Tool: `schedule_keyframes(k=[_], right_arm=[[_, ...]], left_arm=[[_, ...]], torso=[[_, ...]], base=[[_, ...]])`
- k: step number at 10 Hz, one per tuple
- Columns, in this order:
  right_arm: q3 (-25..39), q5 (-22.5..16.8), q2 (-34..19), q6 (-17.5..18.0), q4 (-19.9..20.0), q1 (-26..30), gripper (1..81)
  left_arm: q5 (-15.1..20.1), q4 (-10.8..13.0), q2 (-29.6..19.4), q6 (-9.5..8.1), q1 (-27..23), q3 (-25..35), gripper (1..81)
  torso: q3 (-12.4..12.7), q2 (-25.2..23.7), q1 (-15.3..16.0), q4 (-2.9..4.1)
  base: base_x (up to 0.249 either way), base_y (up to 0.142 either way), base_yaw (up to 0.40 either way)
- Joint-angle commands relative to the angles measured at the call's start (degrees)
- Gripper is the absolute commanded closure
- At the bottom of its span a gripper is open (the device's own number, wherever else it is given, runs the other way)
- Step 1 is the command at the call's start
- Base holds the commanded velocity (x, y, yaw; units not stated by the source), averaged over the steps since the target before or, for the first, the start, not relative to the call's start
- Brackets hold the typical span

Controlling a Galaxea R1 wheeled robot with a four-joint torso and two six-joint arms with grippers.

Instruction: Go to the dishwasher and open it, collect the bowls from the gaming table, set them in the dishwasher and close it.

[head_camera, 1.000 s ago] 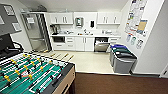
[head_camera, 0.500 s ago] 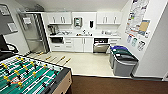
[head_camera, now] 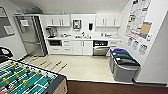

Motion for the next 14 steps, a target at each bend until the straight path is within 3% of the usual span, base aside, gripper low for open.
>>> schedule_keyframes(k=[1,2,4,14], right_arm=[[0.5,-2.7,-2.0,0.0,-0.9,1.3,81.1],[0.5,-2.7,-2.0,0.0,-0.9,1.3,81.1],[0.4,-2.7,-2.0,-0.1,-1.0,1.3,81.1],[0.6,-2.7,-1.9,-0.1,-1.5,1.5,81.1]], left_arm=[[3.0,0.5,-1.8,0.29,-1.6,-0.1,81.1],[3.0,0.4,-1.8,0.29,-1.6,-0.1,81.1],[3.0,0.5,-1.7,0.29,-1.6,-0.1,81.1],[2.9,0.2,-1.7,0.29,-1.6,0.0,81.1]], torso=[[-0.2,0.0,0.0,0.00],[1.4,0.0,0.0,0.00],[2.4,-0.1,0.0,0.00],[2.4,-0.1,0.0,0.00]], base=[[0.234,-0.100,0.000],[0.234,-0.101,0.000],[0.234,-0.101,0.000],[0.191,-0.097,0.000]])
